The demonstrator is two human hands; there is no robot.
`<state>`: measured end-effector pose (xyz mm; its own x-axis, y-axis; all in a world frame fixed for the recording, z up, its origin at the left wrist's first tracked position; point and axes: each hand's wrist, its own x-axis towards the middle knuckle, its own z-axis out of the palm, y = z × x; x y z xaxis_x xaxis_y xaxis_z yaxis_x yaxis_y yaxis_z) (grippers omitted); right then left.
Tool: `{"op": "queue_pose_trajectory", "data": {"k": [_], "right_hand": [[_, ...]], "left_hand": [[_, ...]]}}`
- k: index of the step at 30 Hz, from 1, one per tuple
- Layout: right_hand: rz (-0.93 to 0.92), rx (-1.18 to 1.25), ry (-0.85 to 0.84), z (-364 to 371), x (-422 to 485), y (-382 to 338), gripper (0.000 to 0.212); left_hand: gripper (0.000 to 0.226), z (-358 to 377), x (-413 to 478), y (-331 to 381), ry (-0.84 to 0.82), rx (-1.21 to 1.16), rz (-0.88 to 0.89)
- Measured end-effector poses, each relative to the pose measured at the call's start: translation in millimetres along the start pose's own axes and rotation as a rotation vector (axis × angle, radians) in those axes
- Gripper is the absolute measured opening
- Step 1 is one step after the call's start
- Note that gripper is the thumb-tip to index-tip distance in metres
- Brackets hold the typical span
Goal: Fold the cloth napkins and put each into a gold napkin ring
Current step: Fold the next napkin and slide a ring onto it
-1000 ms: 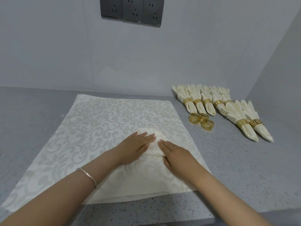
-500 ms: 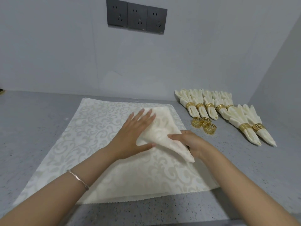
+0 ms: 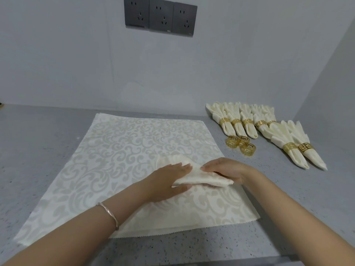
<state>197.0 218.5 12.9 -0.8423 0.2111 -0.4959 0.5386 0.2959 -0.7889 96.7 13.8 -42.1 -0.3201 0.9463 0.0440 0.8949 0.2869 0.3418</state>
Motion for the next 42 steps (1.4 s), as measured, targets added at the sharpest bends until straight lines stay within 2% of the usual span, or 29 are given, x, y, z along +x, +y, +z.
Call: {"op": "queue_pose_trajectory", "data": {"k": [3, 5, 8, 10, 12, 16, 19, 20, 23, 26, 30, 35, 38, 40, 42], "right_hand": [[-0.283, -0.19, 0.36, 4, -12, 14, 0.007], [-0.47, -0.342, 0.521, 17, -24, 23, 0.01], [-0.634, -0.628, 0.511, 39, -41, 32, 0.025], [-0.658, -0.812, 0.485, 49, -40, 40, 0.03], [-0.678, -0.878, 0.51, 53, -33, 47, 0.027], [-0.665, -0.853, 0.587, 54, -25, 51, 0.016], [-0.588, -0.654, 0.618, 52, -25, 46, 0.01], [-0.541, -0.526, 0.595, 48, -24, 44, 0.006], [-0.438, -0.157, 0.448, 35, -18, 40, 0.004], [-0.381, -0.015, 0.379, 25, -10, 38, 0.007], [-0.323, -0.03, 0.392, 18, -2, 35, 0.014], [-0.279, -0.245, 0.434, 16, 1, 34, 0.022], [-0.24, -0.344, 0.42, 13, 1, 28, 0.027], [-0.228, -0.379, 0.413, 12, 1, 25, 0.028], [-0.228, -0.389, 0.419, 12, 2, 24, 0.029]], "left_hand": [[0.069, 1, 1, 2, -0.034, 0.093, -0.001], [0.072, -1, 2, 4, -0.041, 0.136, -0.008], [0.076, -3, 4, 9, -0.056, 0.217, -0.017], [0.076, -5, 5, 10, -0.049, 0.261, -0.005], [0.07, -10, 6, 7, -0.051, 0.264, 0.015], [0.047, -23, 5, -9, -0.028, 0.069, -0.027], [0.018, -36, 10, -19, 0.039, -0.191, -0.103], [0.018, -41, 13, -20, 0.057, -0.27, -0.11], [0.052, -51, 28, -27, 0.075, -0.431, -0.187], [0.058, -54, 45, -34, 0.08, -0.464, -0.208], [0.06, -45, 62, -43, 0.117, -0.404, -0.219], [0.045, -33, 63, -46, 0.18, -0.146, -0.295], [0.059, -35, 58, -37, 0.306, -0.032, -0.153], [0.045, -35, 56, -28, 0.378, -0.025, -0.004], [0.036, -33, 54, -23, 0.367, -0.028, 0.086]]}}
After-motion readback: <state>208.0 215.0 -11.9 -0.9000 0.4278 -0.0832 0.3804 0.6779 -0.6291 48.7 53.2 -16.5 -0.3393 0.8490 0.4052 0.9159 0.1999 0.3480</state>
